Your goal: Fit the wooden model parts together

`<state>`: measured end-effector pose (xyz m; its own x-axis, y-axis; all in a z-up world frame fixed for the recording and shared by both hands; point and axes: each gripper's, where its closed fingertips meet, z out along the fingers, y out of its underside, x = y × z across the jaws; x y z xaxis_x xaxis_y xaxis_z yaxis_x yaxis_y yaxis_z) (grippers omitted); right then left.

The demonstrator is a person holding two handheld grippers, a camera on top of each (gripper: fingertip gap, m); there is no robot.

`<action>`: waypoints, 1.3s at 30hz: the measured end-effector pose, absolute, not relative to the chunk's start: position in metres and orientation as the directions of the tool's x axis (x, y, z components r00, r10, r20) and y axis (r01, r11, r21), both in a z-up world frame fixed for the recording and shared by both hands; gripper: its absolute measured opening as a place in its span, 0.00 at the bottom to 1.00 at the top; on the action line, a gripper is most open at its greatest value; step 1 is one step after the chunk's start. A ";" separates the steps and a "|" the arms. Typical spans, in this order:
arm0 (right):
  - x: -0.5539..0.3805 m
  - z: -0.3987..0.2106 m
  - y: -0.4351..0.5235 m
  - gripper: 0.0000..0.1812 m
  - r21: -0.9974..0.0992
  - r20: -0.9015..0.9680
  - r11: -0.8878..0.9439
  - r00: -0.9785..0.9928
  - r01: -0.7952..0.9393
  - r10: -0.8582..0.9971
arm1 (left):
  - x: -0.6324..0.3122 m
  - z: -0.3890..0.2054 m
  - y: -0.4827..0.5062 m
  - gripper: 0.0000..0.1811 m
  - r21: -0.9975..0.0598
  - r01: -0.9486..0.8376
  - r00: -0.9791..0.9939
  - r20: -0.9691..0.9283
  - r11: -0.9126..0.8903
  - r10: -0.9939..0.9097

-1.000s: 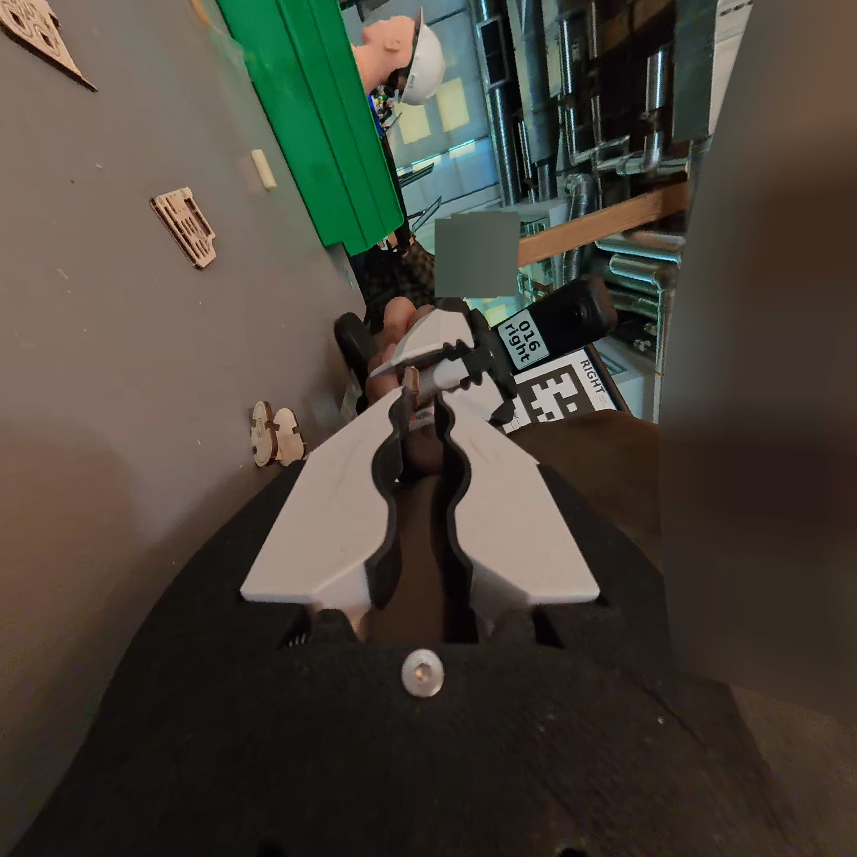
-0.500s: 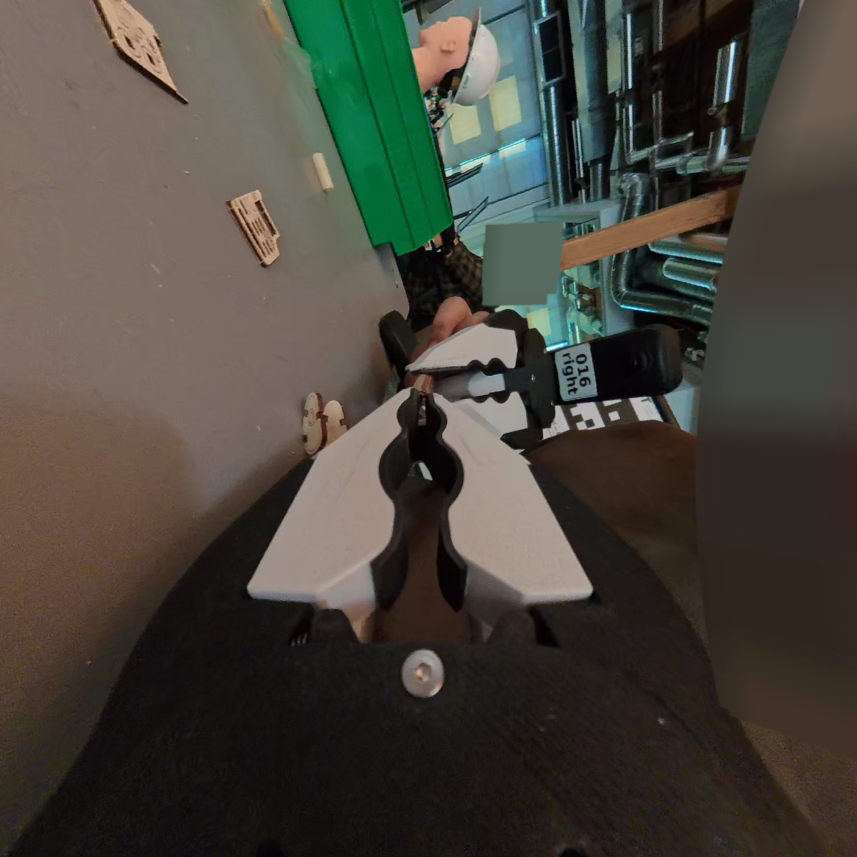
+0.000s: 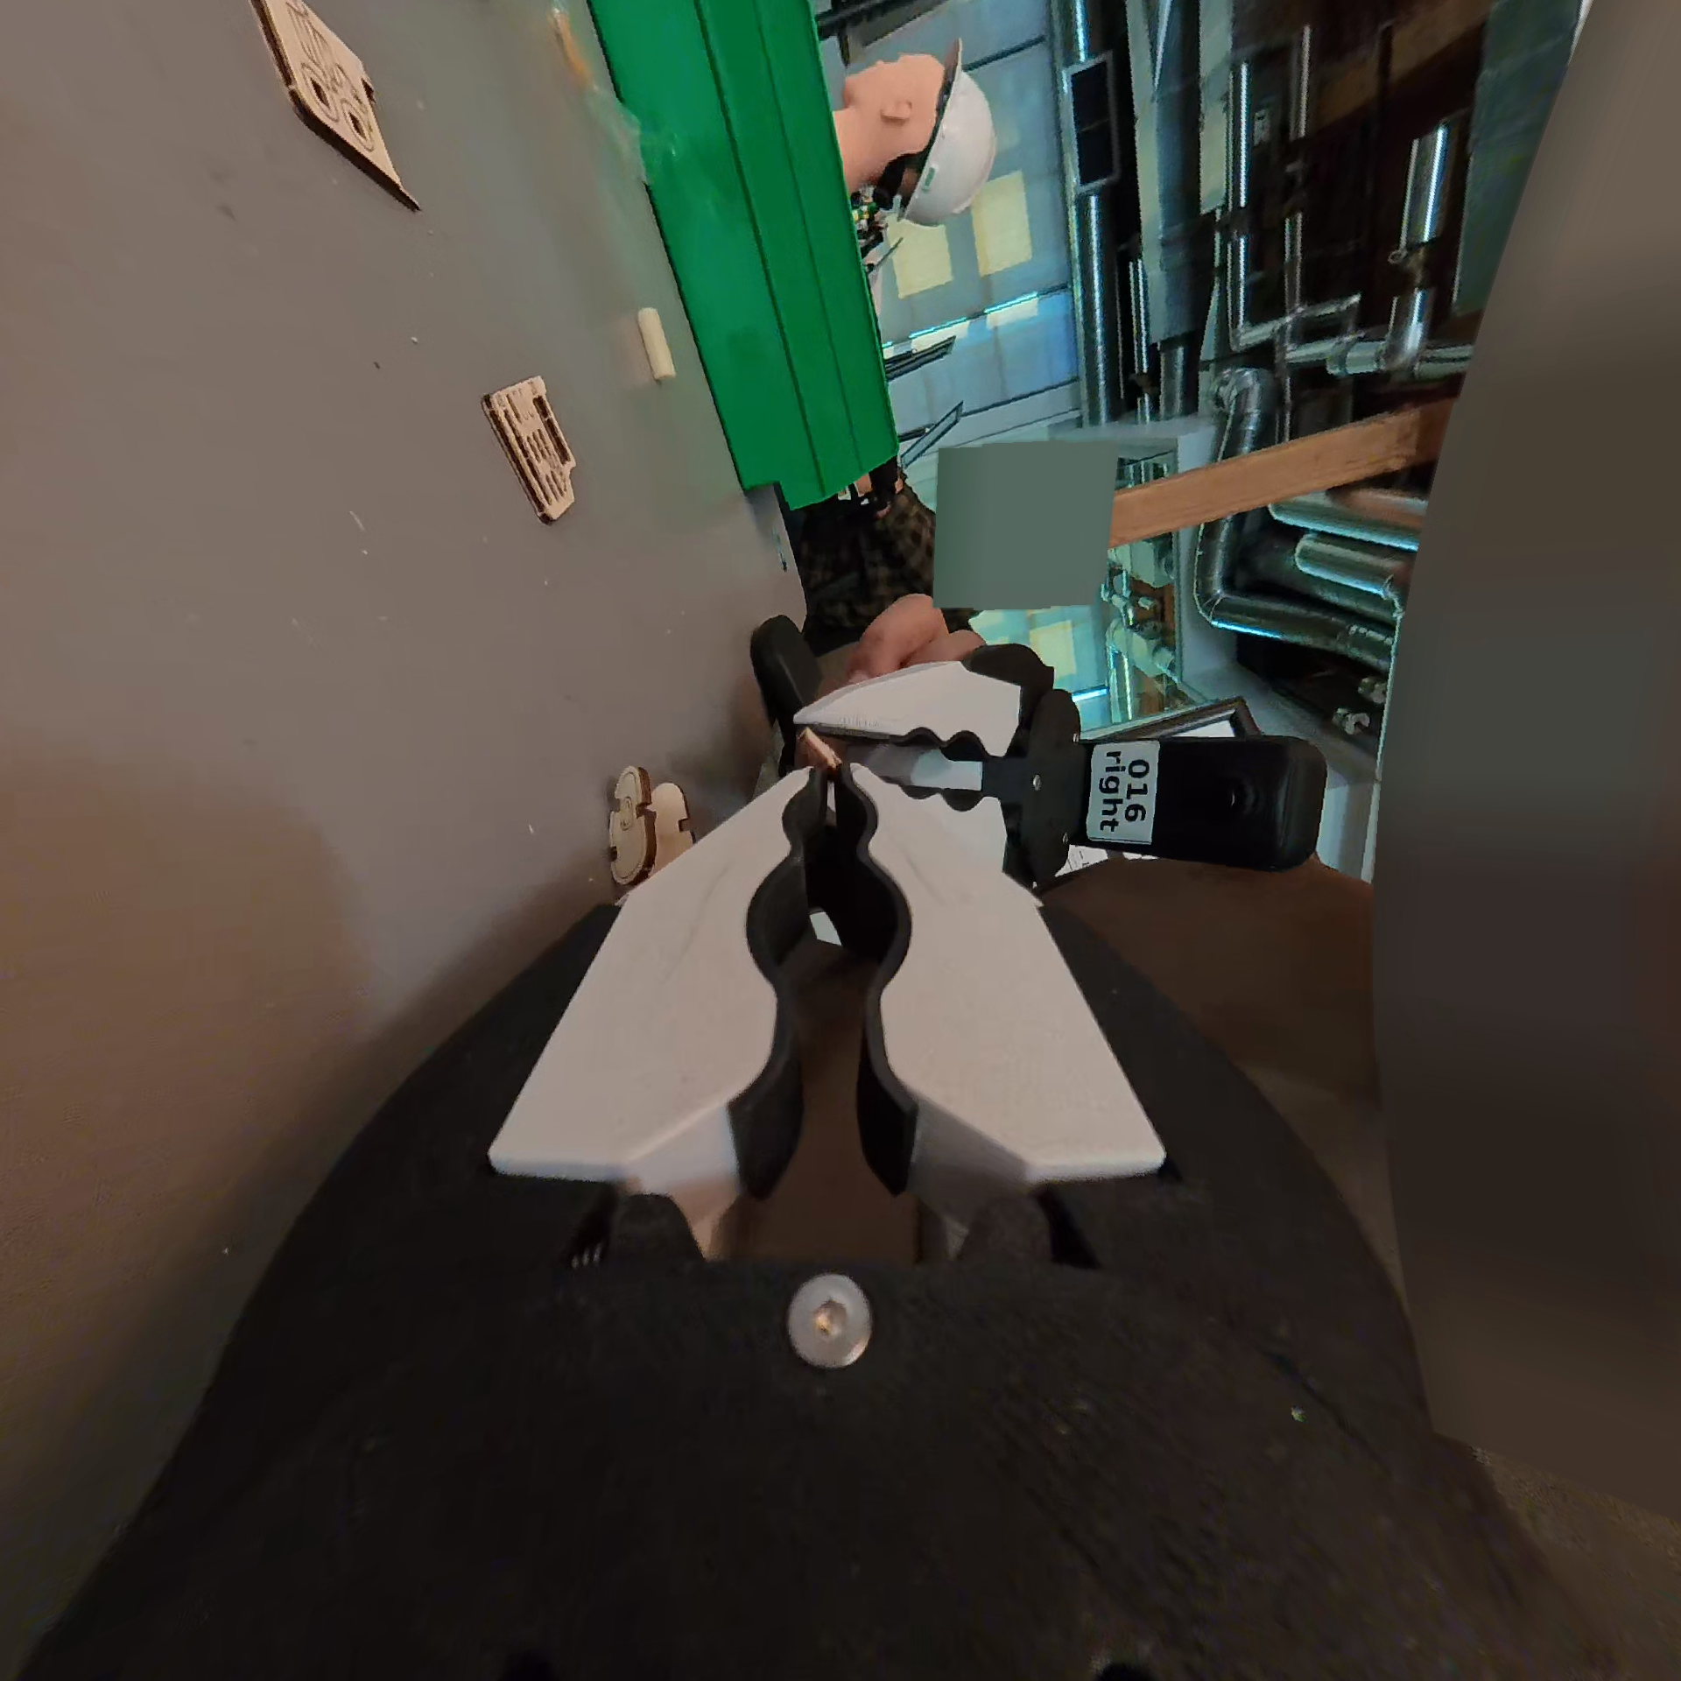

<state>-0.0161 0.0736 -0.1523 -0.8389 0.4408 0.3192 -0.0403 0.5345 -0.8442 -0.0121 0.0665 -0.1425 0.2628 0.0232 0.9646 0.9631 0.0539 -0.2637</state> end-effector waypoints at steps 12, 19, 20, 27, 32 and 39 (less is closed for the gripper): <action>-0.009 -0.147 0.073 0.01 -0.906 0.103 0.412 -0.897 0.094 0.431 | -0.009 -0.141 0.068 0.00 -0.317 0.948 0.316 0.948 0.031 0.039; -0.005 -0.156 0.071 0.01 -0.882 0.146 0.468 -0.905 0.065 0.400 | -0.009 -0.144 0.068 0.00 -0.349 0.937 0.348 0.935 0.013 0.073; -0.004 -0.158 0.070 0.01 -0.878 0.145 0.474 -0.907 0.066 0.395 | -0.008 -0.145 0.068 0.00 -0.360 0.933 0.358 0.930 0.007 0.081; -0.003 -0.165 0.070 0.01 -0.860 0.138 0.502 -0.908 0.088 0.396 | -0.003 -0.147 0.072 0.00 -0.396 0.918 0.397 0.912 -0.029 0.106; -0.003 -0.162 0.070 0.01 -0.872 0.110 0.478 -0.910 0.104 0.399 | -0.006 -0.146 0.069 0.00 -0.381 0.924 0.381 0.920 -0.012 0.095; -0.008 -0.163 0.073 0.01 -0.869 0.049 0.463 -0.900 0.176 0.433 | -0.010 -0.149 0.068 0.04 -0.373 0.928 0.370 0.922 0.006 0.115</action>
<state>-0.0083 0.0732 -0.1634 -0.9002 0.4327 0.0486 0.1756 0.4629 -0.8689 -0.0098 0.0681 -0.1492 0.3703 0.1150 0.9218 0.9276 0.0064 -0.3734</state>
